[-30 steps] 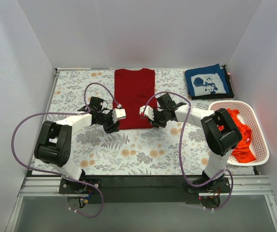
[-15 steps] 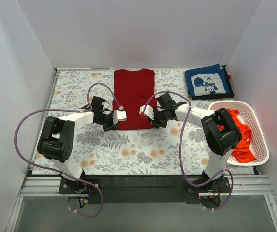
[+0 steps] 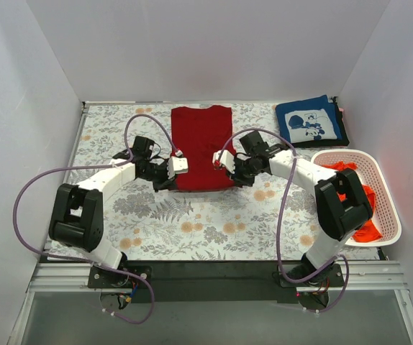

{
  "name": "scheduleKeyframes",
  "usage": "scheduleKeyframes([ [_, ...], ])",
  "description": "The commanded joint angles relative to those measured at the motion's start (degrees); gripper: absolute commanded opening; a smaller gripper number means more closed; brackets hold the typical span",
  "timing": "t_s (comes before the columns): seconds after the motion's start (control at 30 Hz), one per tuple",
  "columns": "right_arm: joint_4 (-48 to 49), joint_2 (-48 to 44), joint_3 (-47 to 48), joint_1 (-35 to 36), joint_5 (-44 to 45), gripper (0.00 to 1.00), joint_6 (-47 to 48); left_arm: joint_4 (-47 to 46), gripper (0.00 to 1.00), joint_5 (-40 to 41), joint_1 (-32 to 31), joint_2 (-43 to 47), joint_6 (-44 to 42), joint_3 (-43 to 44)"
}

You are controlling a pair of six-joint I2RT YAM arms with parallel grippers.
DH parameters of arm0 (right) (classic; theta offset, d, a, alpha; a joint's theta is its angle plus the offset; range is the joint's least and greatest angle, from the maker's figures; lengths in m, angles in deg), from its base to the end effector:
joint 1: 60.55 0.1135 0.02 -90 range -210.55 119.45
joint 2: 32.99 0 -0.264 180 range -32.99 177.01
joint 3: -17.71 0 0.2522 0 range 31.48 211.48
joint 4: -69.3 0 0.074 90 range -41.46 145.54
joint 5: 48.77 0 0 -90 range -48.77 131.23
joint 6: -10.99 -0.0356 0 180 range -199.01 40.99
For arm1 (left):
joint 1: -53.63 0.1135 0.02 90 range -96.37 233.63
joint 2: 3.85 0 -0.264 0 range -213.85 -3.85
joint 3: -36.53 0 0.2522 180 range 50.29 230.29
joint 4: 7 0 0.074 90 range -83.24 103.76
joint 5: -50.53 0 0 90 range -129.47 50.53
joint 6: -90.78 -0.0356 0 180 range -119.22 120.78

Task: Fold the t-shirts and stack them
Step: Fold the tshirt

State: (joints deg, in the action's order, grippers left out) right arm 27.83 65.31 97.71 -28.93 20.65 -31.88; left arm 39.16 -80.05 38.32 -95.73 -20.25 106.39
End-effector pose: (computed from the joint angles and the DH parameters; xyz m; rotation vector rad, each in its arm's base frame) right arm 0.2928 0.1950 0.2028 -1.7144 1.8919 0.3658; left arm 0.2833 -0.1016 0.1890 0.9802 2.3963 -0.9287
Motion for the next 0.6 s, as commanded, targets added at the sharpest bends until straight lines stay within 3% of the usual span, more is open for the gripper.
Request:
scheduleKeyframes([
  [0.0,-7.2,-4.7,1.0,-0.3,-2.2,0.01,0.2,5.8,0.0,-3.3,-0.1,7.4,0.2,0.3],
  [0.33,-24.3,-18.1,0.8,1.8,-11.9,0.01,-0.4,30.4,0.0,-12.1,-0.4,22.3,-2.6,3.3],
  [0.43,-30.6,-23.2,2.1,4.6,-13.8,0.01,0.1,34.7,0.0,-14.0,-0.5,25.3,1.0,5.8],
  [0.57,-34.4,-23.6,6.9,6.7,-14.6,0.01,-1.5,35.9,0.0,-15.4,-0.3,22.8,8.3,10.9],
])
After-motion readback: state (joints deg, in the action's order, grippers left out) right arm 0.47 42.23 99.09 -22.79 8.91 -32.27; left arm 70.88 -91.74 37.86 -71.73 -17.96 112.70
